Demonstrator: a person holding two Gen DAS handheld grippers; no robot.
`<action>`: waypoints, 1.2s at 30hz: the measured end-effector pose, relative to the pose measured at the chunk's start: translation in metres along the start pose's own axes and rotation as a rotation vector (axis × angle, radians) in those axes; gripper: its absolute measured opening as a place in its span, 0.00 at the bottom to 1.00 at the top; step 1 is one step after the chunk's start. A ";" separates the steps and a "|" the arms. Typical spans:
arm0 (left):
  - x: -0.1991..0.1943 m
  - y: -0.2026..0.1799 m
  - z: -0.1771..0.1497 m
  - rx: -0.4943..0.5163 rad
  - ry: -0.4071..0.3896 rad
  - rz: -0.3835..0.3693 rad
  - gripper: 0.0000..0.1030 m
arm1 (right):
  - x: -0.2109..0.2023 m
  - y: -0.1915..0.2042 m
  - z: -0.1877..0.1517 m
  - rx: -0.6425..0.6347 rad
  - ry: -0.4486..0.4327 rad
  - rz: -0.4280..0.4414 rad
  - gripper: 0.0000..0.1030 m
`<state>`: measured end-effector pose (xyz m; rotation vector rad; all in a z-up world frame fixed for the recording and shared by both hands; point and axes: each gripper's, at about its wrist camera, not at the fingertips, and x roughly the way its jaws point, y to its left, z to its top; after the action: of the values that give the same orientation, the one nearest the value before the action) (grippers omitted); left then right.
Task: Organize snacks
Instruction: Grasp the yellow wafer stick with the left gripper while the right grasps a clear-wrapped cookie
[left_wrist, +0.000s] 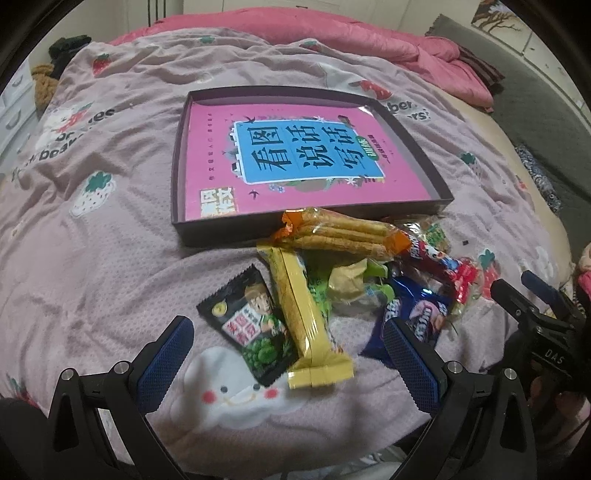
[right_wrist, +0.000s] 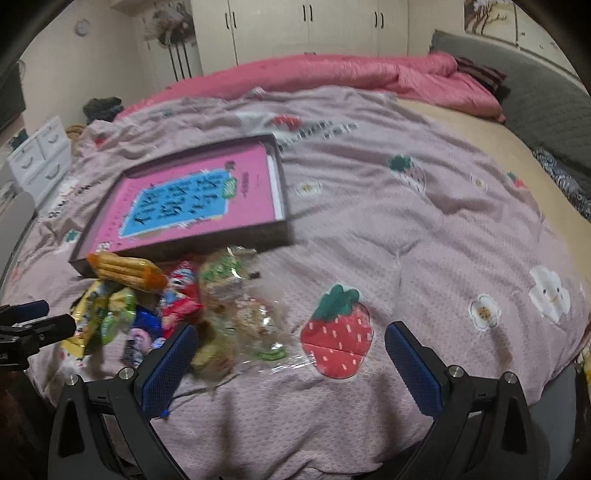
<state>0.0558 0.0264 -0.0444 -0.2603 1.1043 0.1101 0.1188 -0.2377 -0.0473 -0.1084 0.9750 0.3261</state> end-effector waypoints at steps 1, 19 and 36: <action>0.003 0.000 0.002 0.001 0.005 0.007 0.99 | 0.004 -0.001 0.001 -0.001 0.010 -0.005 0.99; 0.023 -0.002 0.005 0.014 0.033 0.014 0.58 | 0.042 0.008 0.010 -0.053 0.091 0.074 0.46; 0.023 0.008 0.012 -0.004 0.027 -0.066 0.14 | 0.023 -0.007 0.021 0.005 -0.029 0.147 0.35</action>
<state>0.0748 0.0361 -0.0609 -0.3019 1.1212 0.0498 0.1494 -0.2340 -0.0554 -0.0270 0.9567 0.4588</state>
